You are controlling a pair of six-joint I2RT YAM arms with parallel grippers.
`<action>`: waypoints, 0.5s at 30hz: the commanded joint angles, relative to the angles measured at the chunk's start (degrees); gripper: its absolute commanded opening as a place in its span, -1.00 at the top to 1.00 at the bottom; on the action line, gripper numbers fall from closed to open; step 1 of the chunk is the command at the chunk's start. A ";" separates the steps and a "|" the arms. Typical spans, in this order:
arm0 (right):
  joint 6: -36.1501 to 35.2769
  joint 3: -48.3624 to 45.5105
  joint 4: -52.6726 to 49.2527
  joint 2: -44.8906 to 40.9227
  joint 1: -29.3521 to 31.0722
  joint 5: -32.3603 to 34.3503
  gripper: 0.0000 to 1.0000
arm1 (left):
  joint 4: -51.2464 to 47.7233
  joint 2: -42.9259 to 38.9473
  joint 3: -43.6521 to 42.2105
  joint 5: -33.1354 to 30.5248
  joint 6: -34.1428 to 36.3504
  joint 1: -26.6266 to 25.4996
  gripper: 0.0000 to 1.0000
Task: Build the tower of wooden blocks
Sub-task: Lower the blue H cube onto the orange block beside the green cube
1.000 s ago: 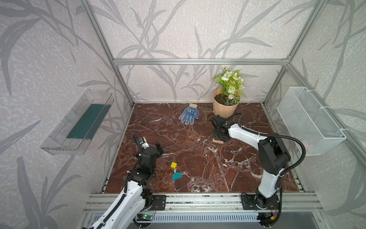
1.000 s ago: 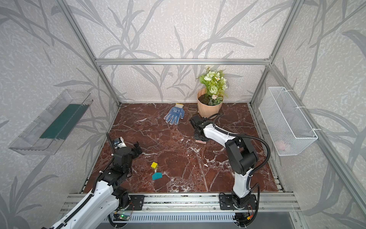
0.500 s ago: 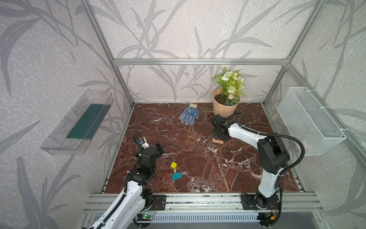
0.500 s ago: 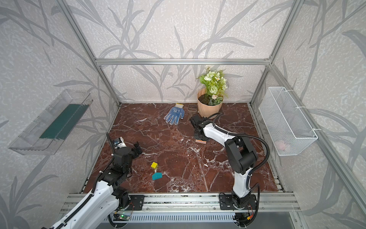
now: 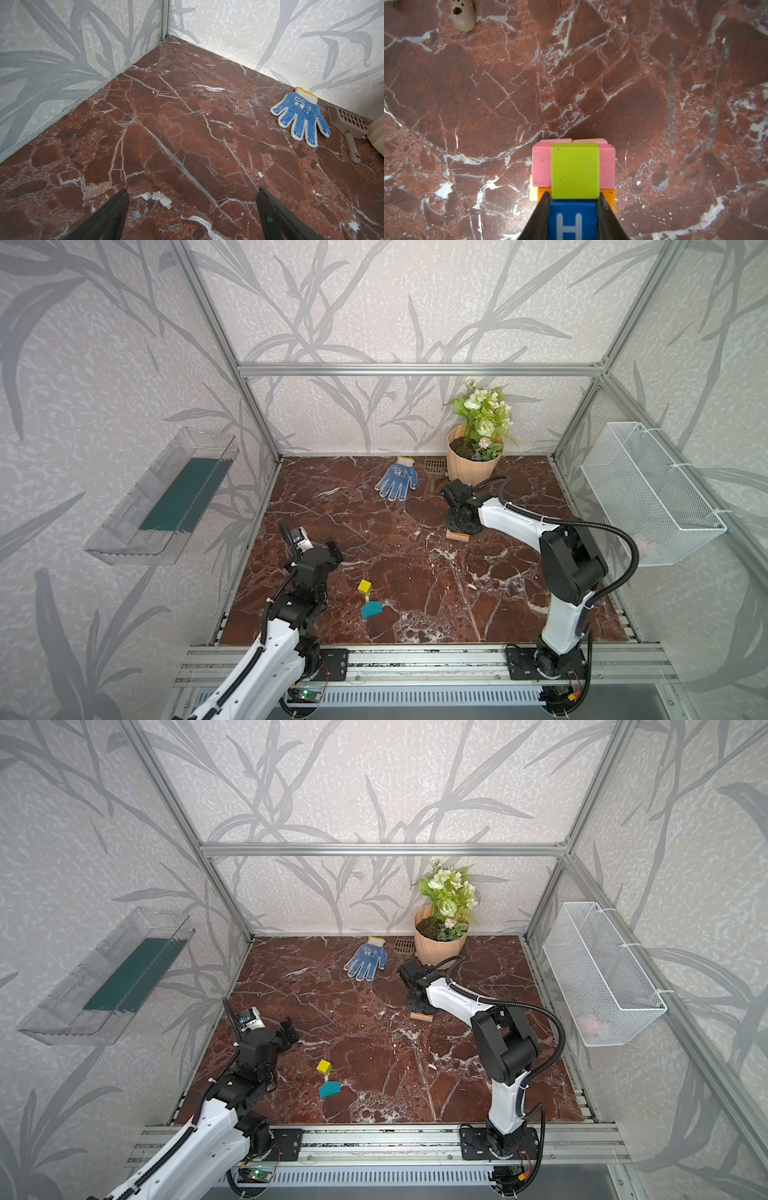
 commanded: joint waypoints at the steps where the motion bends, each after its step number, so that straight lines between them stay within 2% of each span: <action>1: -0.05 1.47 -1.54 0.58 -0.26 0.44 0.50 | 0.89 -0.54 -0.70 -0.55 0.14 0.25 -0.91; 15: -0.30 1.07 -1.54 -0.01 -0.28 0.79 0.10 | 0.97 -0.48 -0.65 -0.37 0.22 0.25 -0.90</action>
